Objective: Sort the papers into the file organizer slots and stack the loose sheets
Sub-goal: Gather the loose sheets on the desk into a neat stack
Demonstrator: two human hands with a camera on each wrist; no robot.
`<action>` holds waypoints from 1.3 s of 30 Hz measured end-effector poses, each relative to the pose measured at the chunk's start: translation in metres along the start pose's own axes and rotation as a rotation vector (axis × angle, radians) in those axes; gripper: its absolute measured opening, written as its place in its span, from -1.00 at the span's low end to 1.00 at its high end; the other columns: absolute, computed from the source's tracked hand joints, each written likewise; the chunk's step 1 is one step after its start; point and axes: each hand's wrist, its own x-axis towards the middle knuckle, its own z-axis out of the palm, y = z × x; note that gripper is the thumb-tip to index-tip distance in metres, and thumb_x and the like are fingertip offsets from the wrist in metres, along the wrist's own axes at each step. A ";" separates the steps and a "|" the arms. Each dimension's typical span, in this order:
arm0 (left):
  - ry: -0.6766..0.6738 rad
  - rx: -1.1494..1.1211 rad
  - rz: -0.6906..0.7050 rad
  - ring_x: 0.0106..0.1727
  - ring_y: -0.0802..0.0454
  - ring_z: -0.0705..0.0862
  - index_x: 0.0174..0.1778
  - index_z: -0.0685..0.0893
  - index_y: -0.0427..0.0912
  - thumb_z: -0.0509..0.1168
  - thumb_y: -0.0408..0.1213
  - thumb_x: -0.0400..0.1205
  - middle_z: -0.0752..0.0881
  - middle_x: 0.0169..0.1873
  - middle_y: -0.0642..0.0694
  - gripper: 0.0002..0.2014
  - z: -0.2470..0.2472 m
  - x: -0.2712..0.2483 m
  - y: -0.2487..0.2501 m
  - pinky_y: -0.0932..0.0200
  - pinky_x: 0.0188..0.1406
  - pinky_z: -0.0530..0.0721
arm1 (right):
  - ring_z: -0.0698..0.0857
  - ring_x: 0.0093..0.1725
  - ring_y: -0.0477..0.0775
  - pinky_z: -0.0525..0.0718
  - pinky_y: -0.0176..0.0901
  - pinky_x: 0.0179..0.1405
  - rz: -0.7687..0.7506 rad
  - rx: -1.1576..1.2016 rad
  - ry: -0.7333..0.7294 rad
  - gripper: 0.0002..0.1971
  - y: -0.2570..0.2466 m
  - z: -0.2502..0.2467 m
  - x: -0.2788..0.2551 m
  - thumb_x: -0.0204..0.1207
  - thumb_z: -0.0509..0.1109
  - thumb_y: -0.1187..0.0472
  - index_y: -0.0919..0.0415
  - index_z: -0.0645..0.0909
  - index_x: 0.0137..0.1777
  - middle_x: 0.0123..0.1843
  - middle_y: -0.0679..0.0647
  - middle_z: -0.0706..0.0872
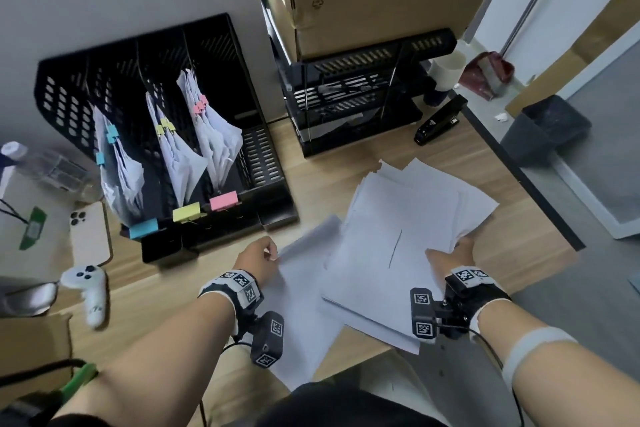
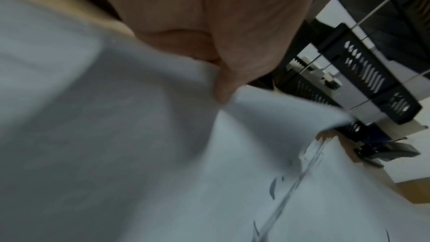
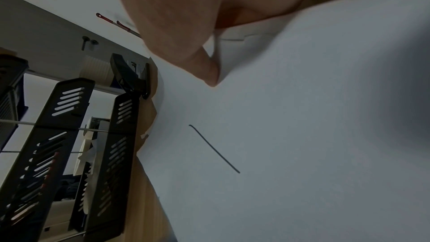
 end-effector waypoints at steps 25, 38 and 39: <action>0.137 -0.240 0.185 -0.07 -0.13 0.73 0.12 0.67 -0.12 0.34 -0.35 0.61 0.78 -0.08 -0.11 -0.82 0.034 0.006 0.094 0.07 0.00 0.67 | 0.66 0.10 0.34 0.70 0.17 0.14 -0.051 0.081 -0.095 -0.53 0.015 0.006 0.017 0.48 0.37 0.28 0.27 0.28 0.34 0.24 0.34 0.58; -0.071 -0.184 0.065 0.32 -0.20 0.65 0.60 0.34 -0.01 0.58 -0.28 0.45 0.63 0.35 -0.29 -0.18 0.085 0.036 0.101 -0.13 0.39 0.64 | 0.74 0.13 0.20 0.69 0.12 0.29 -0.114 0.056 -0.364 -0.60 0.002 -0.003 0.021 0.48 0.36 0.35 0.12 0.61 0.33 0.15 0.09 0.77; -0.065 -0.260 0.038 0.35 -0.19 0.64 0.64 0.26 -0.08 0.61 -0.29 0.45 0.61 0.38 -0.28 -0.11 0.081 0.038 0.101 -0.09 0.43 0.61 | 0.74 0.15 0.20 0.68 0.16 0.31 -0.144 0.066 -0.357 -0.59 -0.005 -0.008 0.019 0.47 0.36 0.33 0.08 0.62 0.32 0.17 0.08 0.78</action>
